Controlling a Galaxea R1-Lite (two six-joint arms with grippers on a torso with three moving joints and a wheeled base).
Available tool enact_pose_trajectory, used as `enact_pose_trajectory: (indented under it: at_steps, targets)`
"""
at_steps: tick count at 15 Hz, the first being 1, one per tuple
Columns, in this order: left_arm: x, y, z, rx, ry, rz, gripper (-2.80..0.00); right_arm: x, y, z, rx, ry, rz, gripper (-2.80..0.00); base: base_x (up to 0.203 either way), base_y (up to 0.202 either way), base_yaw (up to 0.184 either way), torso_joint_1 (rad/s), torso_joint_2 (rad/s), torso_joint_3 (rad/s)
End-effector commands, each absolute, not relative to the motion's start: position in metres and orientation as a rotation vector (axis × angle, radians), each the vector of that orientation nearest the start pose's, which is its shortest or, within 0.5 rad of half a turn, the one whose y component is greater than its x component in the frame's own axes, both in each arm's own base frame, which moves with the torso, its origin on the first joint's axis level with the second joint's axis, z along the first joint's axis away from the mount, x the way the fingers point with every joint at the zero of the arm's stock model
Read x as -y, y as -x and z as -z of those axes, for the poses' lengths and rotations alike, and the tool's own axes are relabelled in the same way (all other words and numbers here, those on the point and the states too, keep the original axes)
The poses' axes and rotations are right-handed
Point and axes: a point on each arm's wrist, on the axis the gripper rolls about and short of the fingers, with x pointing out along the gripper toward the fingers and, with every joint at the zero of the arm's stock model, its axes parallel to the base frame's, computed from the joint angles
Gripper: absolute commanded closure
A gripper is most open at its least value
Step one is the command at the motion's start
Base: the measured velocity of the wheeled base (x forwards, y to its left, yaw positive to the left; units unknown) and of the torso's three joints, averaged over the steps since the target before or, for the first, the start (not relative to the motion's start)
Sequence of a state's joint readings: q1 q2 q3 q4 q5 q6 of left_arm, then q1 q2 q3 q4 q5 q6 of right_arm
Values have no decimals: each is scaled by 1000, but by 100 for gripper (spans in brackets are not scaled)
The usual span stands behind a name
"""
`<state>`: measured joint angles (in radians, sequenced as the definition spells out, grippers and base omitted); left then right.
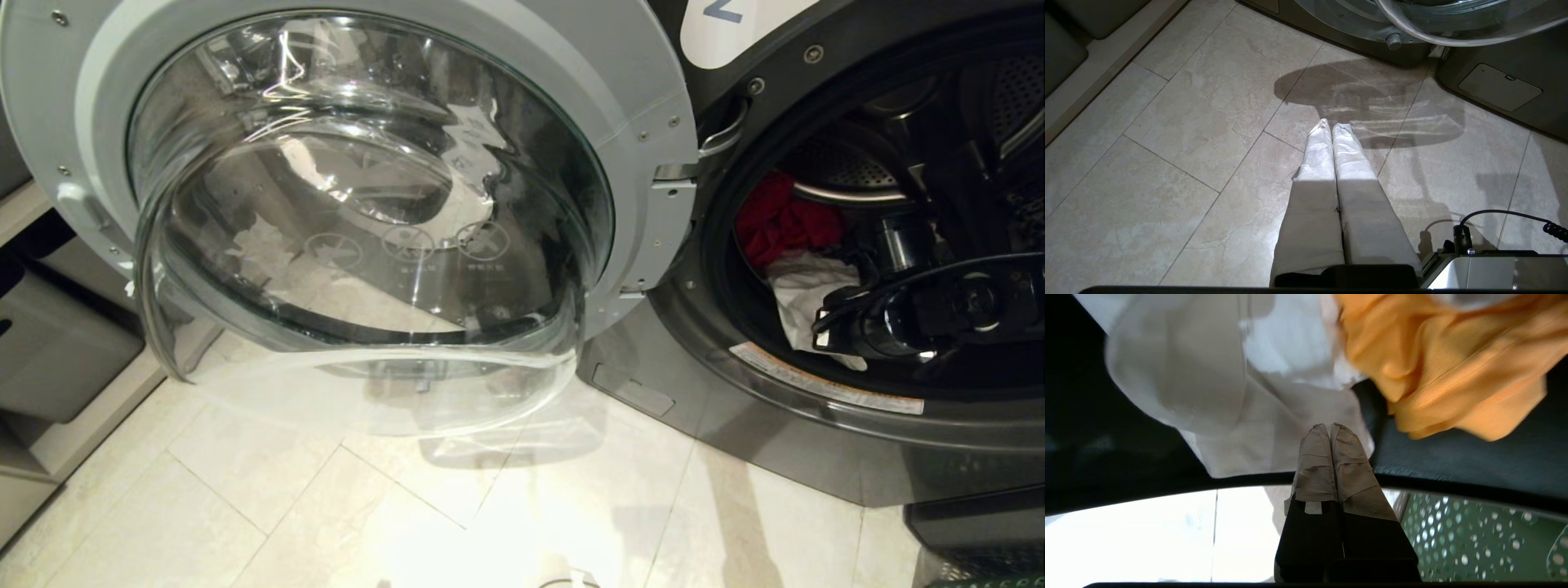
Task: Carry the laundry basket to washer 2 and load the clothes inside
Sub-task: Place the clothes into the washing machine
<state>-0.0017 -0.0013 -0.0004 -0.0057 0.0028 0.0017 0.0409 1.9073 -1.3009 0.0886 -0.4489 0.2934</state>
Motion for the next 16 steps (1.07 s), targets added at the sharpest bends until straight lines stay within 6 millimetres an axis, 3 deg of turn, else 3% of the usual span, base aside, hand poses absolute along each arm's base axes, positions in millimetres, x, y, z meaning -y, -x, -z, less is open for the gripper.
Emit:
enact_pose_trajectory:
  at_steps: [1, 3, 9, 16]
  targets:
    - [0, 23, -76, 8, -2, -2, 0, -6, -370, -174, -683, -129, 483, 0, 0, 0, 0, 0, 0, 0]
    - [0, 23, -76, 8, -2, -2, 0, -6, -377, -164, -710, -145, 491, 0, 0, 0, 0, 0, 0, 0]
    - [0, 23, -76, 9, -2, -2, 0, -6, -421, -174, -593, -174, 534, 0, 0, 0, 0, 0, 0, 0]
    - [0, 23, -76, 8, -2, -2, 0, -3, -444, -176, -518, -135, 634, 0, 0, 0, 0, 0, 0, 0]
